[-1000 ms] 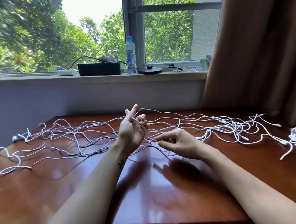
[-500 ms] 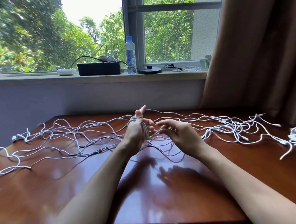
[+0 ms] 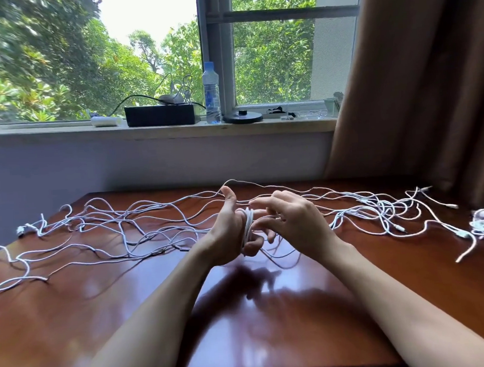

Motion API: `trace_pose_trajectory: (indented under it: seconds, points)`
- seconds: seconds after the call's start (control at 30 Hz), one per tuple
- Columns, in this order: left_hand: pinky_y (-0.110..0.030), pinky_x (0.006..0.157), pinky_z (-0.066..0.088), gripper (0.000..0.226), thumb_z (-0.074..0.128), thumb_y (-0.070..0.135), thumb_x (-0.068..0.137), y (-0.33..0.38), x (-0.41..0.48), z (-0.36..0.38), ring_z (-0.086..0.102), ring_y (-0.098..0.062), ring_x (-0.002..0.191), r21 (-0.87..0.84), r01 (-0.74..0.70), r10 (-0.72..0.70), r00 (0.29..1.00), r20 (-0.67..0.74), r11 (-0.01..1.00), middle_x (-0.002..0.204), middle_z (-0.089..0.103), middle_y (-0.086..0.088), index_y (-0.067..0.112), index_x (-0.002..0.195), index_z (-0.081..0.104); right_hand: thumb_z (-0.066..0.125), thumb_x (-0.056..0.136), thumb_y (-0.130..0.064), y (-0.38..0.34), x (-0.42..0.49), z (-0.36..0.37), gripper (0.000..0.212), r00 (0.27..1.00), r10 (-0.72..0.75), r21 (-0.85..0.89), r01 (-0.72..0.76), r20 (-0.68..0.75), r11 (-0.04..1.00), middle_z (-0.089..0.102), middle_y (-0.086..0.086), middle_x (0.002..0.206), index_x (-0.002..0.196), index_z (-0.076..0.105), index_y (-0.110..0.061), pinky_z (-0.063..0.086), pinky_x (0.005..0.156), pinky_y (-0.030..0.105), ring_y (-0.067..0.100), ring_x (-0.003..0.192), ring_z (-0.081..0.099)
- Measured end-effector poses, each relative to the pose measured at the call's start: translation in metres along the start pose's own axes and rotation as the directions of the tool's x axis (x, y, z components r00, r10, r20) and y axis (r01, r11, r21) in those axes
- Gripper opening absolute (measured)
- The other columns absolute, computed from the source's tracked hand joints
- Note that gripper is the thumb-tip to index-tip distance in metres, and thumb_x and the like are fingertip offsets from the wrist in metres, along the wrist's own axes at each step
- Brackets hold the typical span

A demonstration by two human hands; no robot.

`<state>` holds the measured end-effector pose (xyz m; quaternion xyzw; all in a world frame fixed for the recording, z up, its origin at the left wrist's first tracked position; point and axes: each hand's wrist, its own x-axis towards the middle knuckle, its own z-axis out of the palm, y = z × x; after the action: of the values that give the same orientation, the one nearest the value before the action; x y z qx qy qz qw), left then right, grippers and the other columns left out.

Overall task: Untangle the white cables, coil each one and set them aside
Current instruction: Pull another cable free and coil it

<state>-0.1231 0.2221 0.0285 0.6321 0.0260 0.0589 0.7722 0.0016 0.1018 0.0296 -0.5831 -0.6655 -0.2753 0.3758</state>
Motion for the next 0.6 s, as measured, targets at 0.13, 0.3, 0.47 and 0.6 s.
trace_pose_trajectory:
  seconds: [0.13, 0.3, 0.47, 0.6]
  points:
    - [-0.025, 0.045, 0.01, 0.122, -0.011, 0.092, 0.071, 0.0006, -0.0024, 0.0008, 0.03, -0.012, 0.032, 0.016, 0.092, -0.092, 0.994, 0.066, 0.996, 0.075, 0.059, -0.022, 0.004, 0.083, 0.072, 0.071, 0.089, -0.032, 0.003, -0.0017, 0.0027, 0.033, 0.997, 0.023, 0.065, -0.028, 0.079, 0.997, 0.055, -0.01, 0.086, 0.121, 0.073, -0.029, 0.046, 0.075, 0.027, 0.005, 0.081, 0.047]
    - [-0.025, 0.047, 0.011, 0.123, -0.013, 0.093, 0.07, 0.0008, -0.0053, -0.0018, 0.024, -0.01, 0.033, 0.033, 0.16, -0.162, 0.984, 0.078, 0.987, 0.073, 0.057, -0.021, 0.005, 0.091, 0.07, 0.061, 0.092, -0.033, 0.0032, -0.0036, 0.0038, 0.031, 0.98, 0.042, 0.156, -0.073, 0.193, 0.985, 0.055, -0.005, 0.086, 0.119, 0.075, -0.027, 0.047, 0.072, 0.029, 0.007, 0.079, 0.05]
    - [-0.024, 0.046, 0.011, 0.124, -0.013, 0.093, 0.07, 0.0023, -0.0039, -0.0008, 0.025, -0.01, 0.033, 0.028, 0.171, -0.172, 0.985, 0.023, 0.985, 0.065, 0.059, -0.019, 0.005, 0.074, 0.074, 0.062, 0.088, -0.035, 0.004, -0.0021, 0.0034, 0.026, 0.977, 0.113, 0.128, -0.137, 0.18, 0.982, 0.058, -0.006, 0.087, 0.105, 0.077, -0.023, 0.051, 0.073, 0.031, 0.01, 0.078, 0.057]
    - [-0.025, 0.045, 0.01, 0.121, -0.011, 0.09, 0.074, 0.0039, -0.0042, -0.003, 0.024, -0.011, 0.033, 0.059, 0.168, -0.165, 0.985, -0.059, 0.984, 0.055, 0.055, -0.015, 0.0, 0.067, 0.07, 0.071, 0.088, -0.034, 0.0058, -0.003, 0.0026, 0.016, 0.976, 0.154, 0.034, -0.161, 0.154, 0.986, 0.057, -0.012, 0.085, 0.096, 0.075, -0.02, 0.052, 0.071, 0.035, 0.008, 0.077, 0.056]
